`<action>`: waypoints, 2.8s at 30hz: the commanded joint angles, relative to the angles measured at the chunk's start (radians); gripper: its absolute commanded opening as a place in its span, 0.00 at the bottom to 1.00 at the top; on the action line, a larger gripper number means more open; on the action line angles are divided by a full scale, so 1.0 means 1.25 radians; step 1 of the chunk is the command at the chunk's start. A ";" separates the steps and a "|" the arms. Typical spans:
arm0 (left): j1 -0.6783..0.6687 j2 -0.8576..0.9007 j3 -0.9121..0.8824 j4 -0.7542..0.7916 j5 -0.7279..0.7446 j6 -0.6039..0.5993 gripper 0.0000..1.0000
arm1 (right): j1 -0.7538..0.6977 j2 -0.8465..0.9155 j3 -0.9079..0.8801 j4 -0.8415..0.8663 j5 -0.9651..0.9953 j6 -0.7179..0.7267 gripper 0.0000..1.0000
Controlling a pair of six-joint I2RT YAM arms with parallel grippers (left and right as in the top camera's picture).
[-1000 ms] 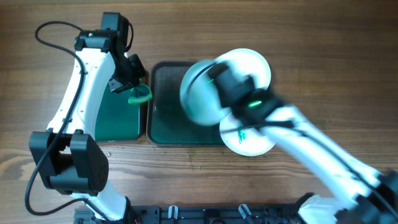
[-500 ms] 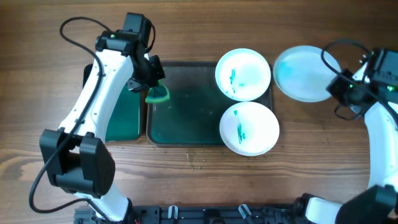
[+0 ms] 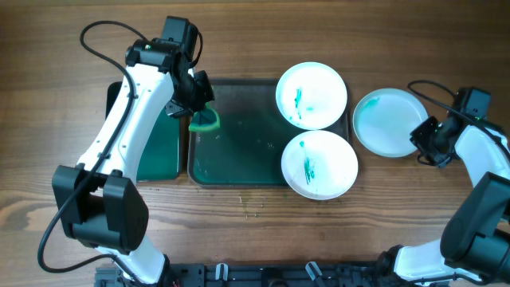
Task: Clean dirty plates on tray and stack at the side
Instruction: 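Lift the cleaned plate with the right gripper and place it right of tray, then reach the right gripper to the lower-right plate and grasp its rim, then scrub the second plate with the sponge in the left gripper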
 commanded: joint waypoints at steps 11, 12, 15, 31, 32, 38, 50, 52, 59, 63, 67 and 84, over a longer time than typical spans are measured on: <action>-0.003 -0.006 0.007 0.002 0.013 0.011 0.04 | 0.120 -0.079 0.034 -0.314 -0.286 -0.269 0.35; -0.003 -0.006 0.007 0.002 0.013 0.011 0.04 | 0.146 -0.079 0.028 -0.312 -0.261 -0.272 0.35; -0.003 -0.006 0.007 0.002 0.013 0.011 0.04 | 0.214 -0.079 -0.005 -0.278 -0.239 -0.270 0.35; -0.003 -0.006 0.007 -0.001 0.013 0.011 0.04 | 0.483 -0.100 -0.066 -0.149 -0.231 -0.143 0.04; -0.003 -0.006 0.007 -0.001 0.013 0.010 0.04 | 0.525 -0.107 -0.066 -0.117 -0.231 -0.084 0.04; -0.003 -0.006 0.007 -0.006 0.013 0.010 0.04 | 0.715 -0.085 -0.066 0.144 -0.070 0.268 0.04; -0.003 -0.006 0.007 -0.007 0.013 0.010 0.04 | 0.803 0.057 -0.065 0.278 -0.067 0.231 0.16; -0.003 -0.006 0.007 -0.007 0.013 0.010 0.04 | 0.793 0.057 -0.053 0.258 -0.083 0.166 0.23; -0.013 -0.006 0.005 -0.007 0.013 0.010 0.04 | 0.733 0.079 -0.032 0.298 -0.149 0.050 0.27; -0.037 -0.006 -0.011 0.004 0.012 0.010 0.04 | 0.732 0.127 -0.032 0.356 -0.171 0.043 0.23; -0.050 -0.005 -0.039 0.028 0.013 0.010 0.04 | 0.732 0.136 -0.032 0.360 -0.170 0.066 0.04; -0.139 0.065 -0.351 0.347 0.064 0.117 0.04 | 0.732 0.136 -0.032 0.358 -0.176 0.063 0.04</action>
